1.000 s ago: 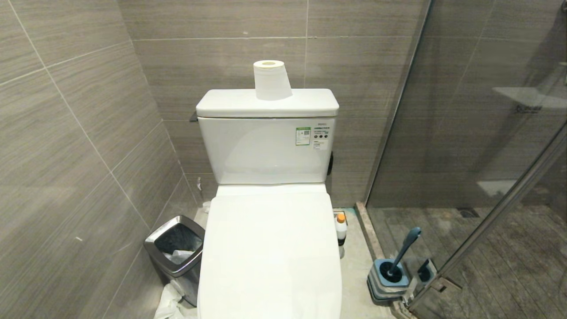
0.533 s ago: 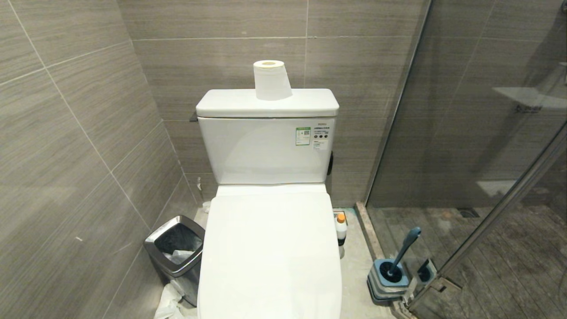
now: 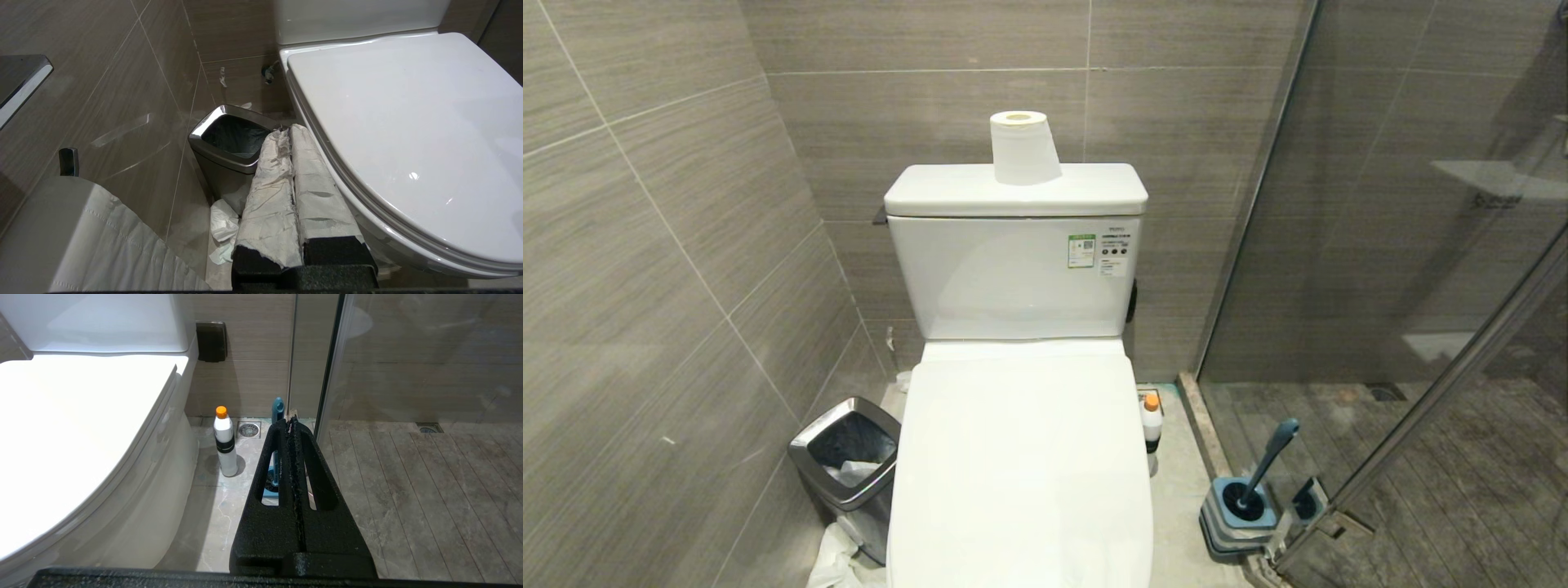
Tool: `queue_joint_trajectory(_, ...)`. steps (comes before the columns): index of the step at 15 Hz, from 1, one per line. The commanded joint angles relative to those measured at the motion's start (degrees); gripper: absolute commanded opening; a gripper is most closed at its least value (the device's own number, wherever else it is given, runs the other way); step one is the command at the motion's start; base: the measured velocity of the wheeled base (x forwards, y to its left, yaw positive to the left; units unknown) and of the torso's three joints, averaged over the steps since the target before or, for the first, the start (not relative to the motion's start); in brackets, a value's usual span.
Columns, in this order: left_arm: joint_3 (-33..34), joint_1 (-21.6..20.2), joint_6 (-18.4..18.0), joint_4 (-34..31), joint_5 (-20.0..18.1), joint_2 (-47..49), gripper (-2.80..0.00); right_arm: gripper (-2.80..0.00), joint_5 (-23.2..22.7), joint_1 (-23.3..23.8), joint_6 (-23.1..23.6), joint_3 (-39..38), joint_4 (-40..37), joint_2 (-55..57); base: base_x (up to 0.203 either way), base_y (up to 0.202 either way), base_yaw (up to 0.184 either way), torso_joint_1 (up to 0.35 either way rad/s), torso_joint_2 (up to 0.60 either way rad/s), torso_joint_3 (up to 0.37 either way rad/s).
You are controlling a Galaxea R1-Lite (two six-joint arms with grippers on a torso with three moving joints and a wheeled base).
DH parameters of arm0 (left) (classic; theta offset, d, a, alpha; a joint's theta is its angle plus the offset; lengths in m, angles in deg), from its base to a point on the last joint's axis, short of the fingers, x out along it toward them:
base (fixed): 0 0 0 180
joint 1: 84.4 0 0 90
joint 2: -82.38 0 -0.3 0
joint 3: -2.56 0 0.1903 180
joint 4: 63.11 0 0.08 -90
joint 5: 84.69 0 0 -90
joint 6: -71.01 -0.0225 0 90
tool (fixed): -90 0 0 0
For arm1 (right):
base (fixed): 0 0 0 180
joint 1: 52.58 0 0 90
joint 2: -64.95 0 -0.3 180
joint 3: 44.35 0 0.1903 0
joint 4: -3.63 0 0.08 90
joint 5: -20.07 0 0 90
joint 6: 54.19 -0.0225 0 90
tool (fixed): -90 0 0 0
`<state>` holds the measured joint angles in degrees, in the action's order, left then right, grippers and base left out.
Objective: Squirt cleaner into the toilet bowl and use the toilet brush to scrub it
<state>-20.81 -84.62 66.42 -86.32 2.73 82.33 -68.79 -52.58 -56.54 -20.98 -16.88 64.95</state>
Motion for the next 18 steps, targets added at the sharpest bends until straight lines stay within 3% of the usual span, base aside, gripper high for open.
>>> queue_joint_trajectory(1, 0.09, -0.04, -0.06, 0.10, 0.03, 0.05, -2.80, -2.80, 0.00, 0.00, -0.03, -1.23, 0.04, 0.00, 0.000, 0.000, 0.000, 0.000, 0.00, 0.000)
queue_joint_trajectory(18, 0.09, -0.04, -0.06, 0.02, 0.29, -0.04, -2.80, -2.80, 0.00, 0.00, -0.03, -1.23, 0.04, 0.00, 0.000, 0.000, 0.000, 0.000, 0.00, 0.000)
